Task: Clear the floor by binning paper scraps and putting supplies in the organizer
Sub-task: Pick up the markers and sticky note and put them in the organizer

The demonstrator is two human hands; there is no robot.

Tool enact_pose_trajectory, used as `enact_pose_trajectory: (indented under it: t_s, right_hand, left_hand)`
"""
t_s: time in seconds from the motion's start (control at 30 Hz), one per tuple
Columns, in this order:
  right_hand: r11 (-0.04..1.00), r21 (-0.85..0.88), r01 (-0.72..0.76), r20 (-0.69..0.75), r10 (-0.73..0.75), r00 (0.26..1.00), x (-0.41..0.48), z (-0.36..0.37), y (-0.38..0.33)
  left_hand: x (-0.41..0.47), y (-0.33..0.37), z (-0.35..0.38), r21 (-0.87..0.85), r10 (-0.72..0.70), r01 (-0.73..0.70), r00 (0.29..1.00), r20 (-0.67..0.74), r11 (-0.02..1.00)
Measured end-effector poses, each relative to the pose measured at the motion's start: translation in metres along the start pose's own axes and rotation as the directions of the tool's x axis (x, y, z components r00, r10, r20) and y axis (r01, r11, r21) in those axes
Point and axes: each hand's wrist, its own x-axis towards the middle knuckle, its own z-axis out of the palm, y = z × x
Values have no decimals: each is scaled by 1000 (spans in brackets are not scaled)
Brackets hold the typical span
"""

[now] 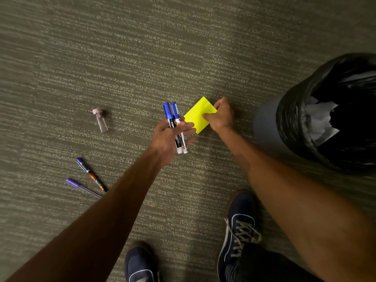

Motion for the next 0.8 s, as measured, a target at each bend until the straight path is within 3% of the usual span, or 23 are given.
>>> enact_pose_trajectory:
  t_s: [0.1,0.27,0.5,0.8]
  right_hand:
    - [962,260,-86,38,79,996,-12,-7,-2]
    - [781,576,-239,205,145,968,-58,-42,-27]
    - [715,661,-228,230,97,968,-142,-120,-98]
    - [628,776,-61,62,20,998,-275,-224,-184]
  left_hand:
    - [-9,5,2,12,-2,2,1000,-19,1000]
    - [-40,27,19,47,32,-32,999,4,998]
    - [-121,93,61,-21,7,-8,1000,-22,1000]
    - [-274,189,100,-131,35,-6,975,220,991]
